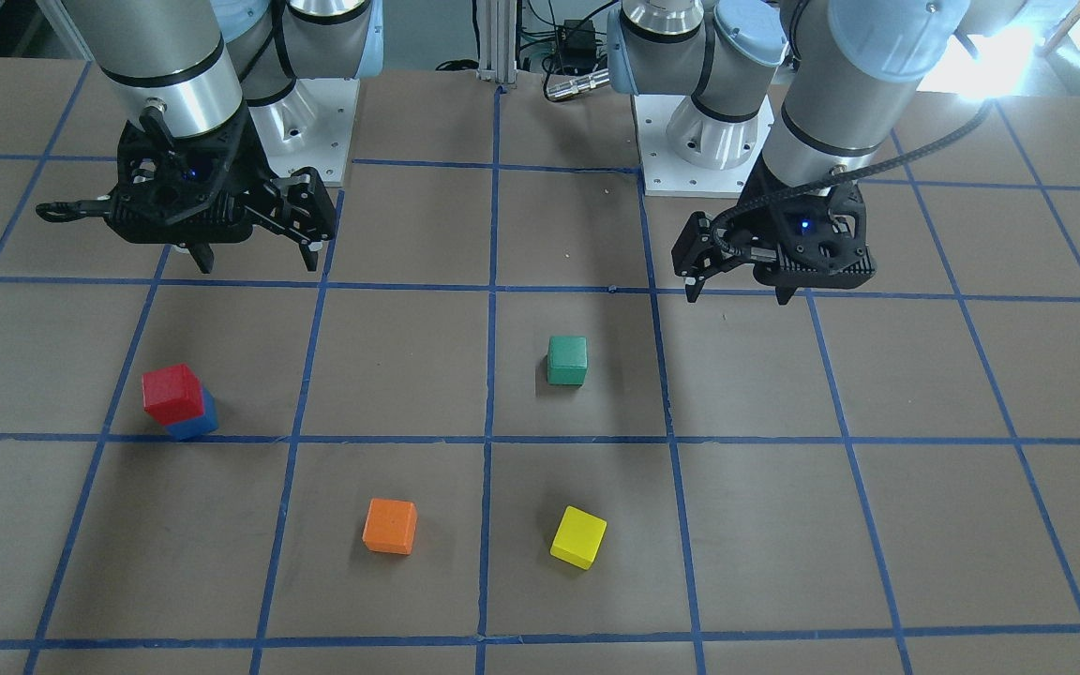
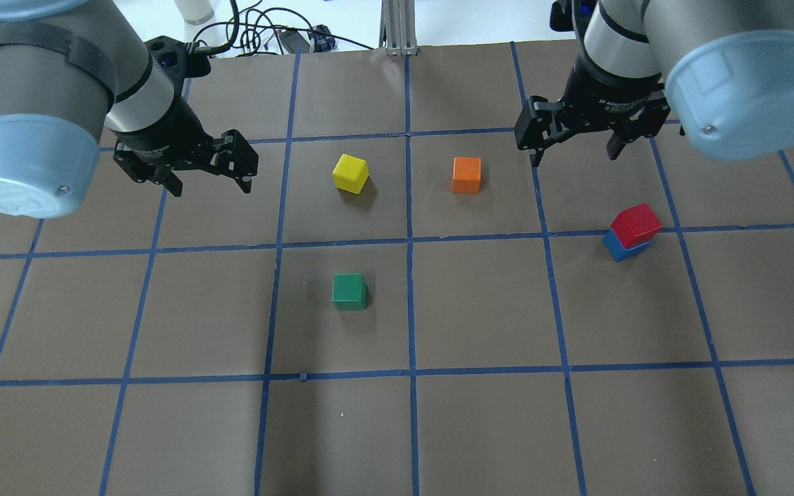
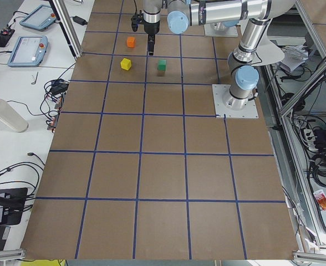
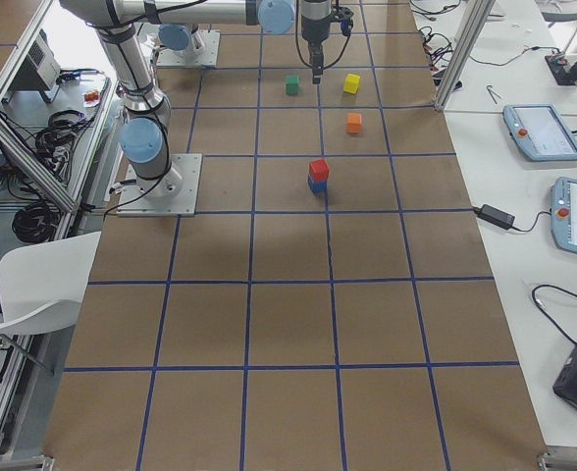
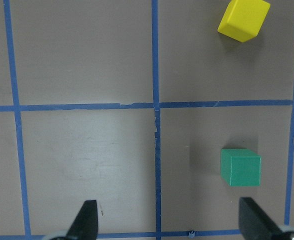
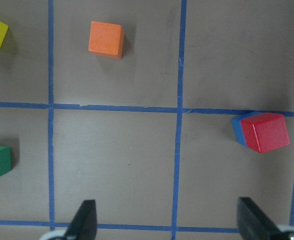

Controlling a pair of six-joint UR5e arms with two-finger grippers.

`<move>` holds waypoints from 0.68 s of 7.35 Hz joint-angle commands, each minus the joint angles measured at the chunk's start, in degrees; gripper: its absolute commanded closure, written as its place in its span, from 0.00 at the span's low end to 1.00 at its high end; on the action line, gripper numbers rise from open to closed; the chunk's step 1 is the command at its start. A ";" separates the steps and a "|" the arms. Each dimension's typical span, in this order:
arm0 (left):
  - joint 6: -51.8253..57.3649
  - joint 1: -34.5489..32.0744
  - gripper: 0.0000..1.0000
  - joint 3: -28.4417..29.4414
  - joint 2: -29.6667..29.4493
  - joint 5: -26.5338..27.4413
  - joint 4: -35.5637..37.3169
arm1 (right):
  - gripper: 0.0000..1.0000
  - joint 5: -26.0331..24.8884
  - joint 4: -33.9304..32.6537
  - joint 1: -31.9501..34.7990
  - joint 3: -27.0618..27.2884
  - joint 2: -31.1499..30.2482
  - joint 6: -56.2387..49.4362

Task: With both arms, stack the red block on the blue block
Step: 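Open the right gripper and raise it away from the stack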

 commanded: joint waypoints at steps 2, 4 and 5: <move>-1.21 -3.35 0.00 2.57 -0.05 0.43 -0.21 | 0.00 -0.46 2.89 0.00 -3.26 0.40 7.44; -0.95 -3.27 0.00 2.13 1.09 0.52 -0.38 | 0.00 -0.48 3.26 0.00 -3.88 0.66 7.54; -0.86 -3.27 0.00 1.96 1.09 0.43 -0.47 | 0.00 0.05 3.26 0.00 -3.88 0.75 7.54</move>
